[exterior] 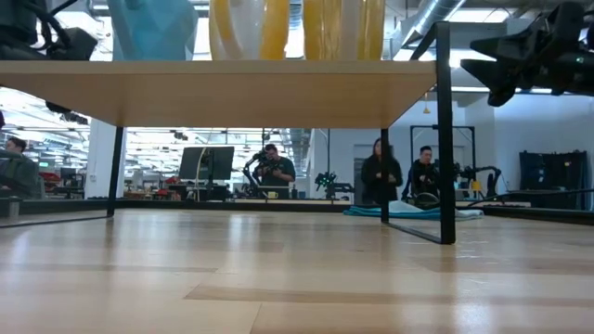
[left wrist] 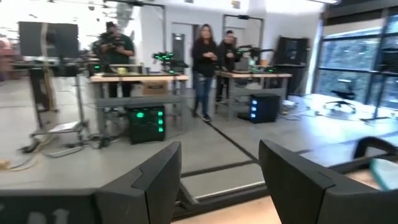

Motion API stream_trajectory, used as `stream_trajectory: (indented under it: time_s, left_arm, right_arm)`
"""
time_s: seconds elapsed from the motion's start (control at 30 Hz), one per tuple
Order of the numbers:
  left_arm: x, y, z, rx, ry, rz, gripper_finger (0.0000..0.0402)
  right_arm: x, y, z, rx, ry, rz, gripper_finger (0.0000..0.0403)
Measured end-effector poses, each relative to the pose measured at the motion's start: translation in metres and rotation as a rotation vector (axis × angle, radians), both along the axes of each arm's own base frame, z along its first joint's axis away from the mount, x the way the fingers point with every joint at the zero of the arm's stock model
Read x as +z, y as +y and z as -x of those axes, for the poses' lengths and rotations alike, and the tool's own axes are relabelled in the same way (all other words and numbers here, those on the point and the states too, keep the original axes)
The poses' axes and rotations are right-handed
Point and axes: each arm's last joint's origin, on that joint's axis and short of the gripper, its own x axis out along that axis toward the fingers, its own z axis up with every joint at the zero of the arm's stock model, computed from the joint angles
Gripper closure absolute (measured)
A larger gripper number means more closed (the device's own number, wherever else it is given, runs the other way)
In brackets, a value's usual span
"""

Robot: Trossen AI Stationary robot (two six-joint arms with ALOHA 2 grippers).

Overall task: Stack small to large cups/mugs on shelf
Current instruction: Return to Home Position

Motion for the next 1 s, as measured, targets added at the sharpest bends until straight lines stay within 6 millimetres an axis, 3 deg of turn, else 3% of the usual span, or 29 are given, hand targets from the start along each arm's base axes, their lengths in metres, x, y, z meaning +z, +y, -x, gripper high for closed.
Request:
stream_trajectory:
  time_s: [0.37, 1.0]
  left_arm:
    - [-0.002, 0.014, 0.008, 0.173, 0.023, 0.002, 0.0195]
    - [-0.005, 0.019, 0.009, 0.139, 0.020, 0.035, 0.0195]
  right_arm:
    - [-0.001, -0.001, 0.000, 0.011, 0.013, -0.022, 0.0163]
    - [-0.013, -0.003, -0.002, -0.002, 0.106, -0.069, 0.0163]
